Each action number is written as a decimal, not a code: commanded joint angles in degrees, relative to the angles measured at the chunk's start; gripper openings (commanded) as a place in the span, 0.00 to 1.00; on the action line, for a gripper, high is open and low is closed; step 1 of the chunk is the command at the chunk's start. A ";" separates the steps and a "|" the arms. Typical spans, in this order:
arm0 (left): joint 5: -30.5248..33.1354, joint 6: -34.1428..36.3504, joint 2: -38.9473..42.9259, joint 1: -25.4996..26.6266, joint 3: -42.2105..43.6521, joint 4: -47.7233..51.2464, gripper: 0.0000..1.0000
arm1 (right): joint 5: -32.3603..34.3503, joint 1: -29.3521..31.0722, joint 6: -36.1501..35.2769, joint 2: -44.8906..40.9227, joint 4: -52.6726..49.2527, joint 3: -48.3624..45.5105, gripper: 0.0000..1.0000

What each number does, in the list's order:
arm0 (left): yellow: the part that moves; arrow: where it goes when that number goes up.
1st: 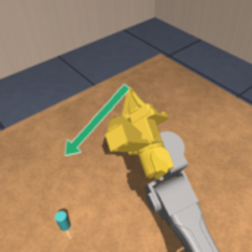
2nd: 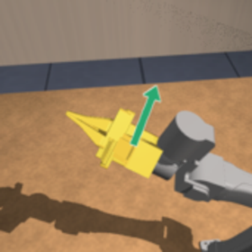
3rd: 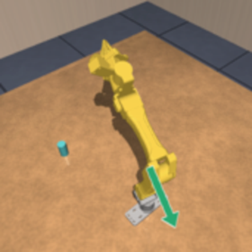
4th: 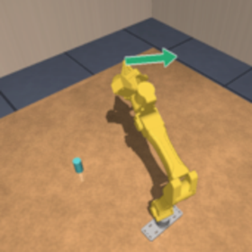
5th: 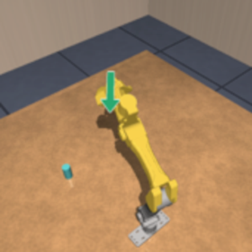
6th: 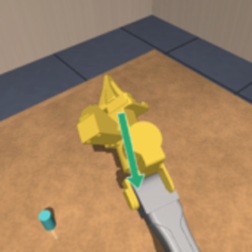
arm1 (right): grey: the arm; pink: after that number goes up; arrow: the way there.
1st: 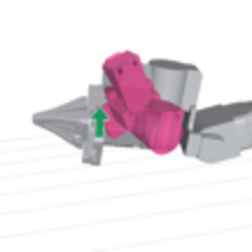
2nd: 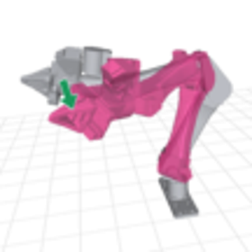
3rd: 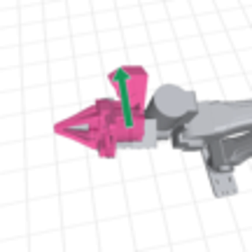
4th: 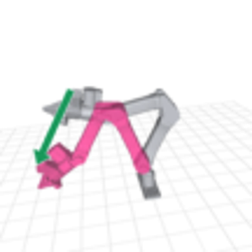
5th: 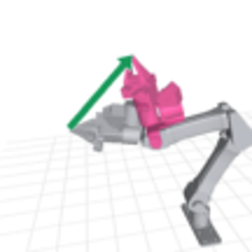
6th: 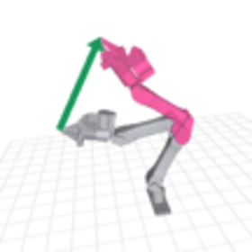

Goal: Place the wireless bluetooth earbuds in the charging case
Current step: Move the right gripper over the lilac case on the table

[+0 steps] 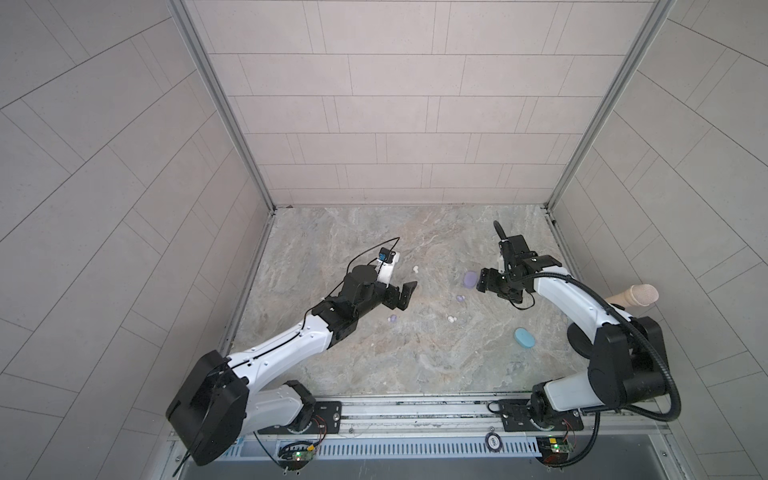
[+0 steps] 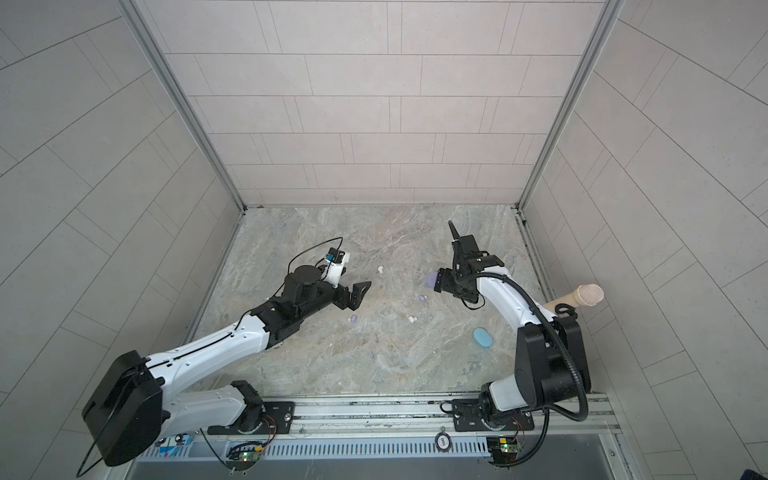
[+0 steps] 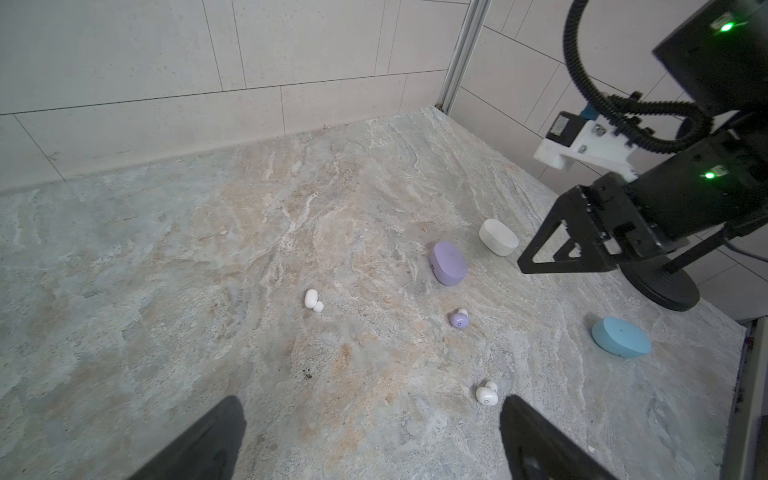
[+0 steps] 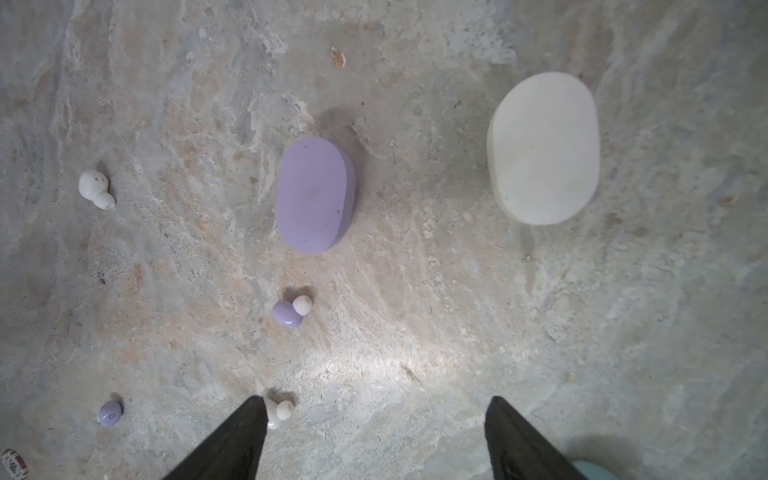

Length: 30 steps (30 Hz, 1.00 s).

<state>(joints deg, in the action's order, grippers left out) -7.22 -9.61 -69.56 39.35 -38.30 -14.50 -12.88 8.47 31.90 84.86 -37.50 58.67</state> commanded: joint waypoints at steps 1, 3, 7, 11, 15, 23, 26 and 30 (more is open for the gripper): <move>-1.89 0.42 -0.98 -0.15 0.69 -2.84 1.00 | -0.97 -0.04 -0.55 4.12 5.31 1.57 0.85; -2.05 0.81 -1.61 -0.15 0.43 -3.13 1.00 | -3.35 -0.01 0.16 7.42 7.90 1.94 0.85; -2.33 2.02 -2.48 -0.16 -0.51 -2.77 1.00 | -6.75 0.36 1.03 13.31 10.27 4.07 0.85; -2.09 3.42 -3.56 -0.15 -2.09 -1.28 1.00 | -7.23 2.02 1.73 17.69 11.64 6.33 0.85; -1.97 3.91 -3.92 -0.37 -2.48 -1.05 1.00 | -7.38 3.49 2.98 20.70 13.93 7.75 0.85; -0.99 4.57 -2.96 -0.68 -1.69 -0.38 1.00 | -7.64 8.14 5.32 26.31 13.91 15.76 0.85; -0.86 4.73 -2.86 -0.68 -1.67 -0.39 1.00 | -7.59 8.58 4.57 27.47 11.38 19.58 0.85; -0.88 4.79 -2.61 -0.68 -1.95 -0.13 1.00 | -4.71 9.01 0.12 26.16 3.09 24.12 0.85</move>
<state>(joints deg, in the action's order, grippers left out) -8.58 -5.56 -73.45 38.98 -39.07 -15.53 -20.34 17.43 34.98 112.29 -27.64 79.85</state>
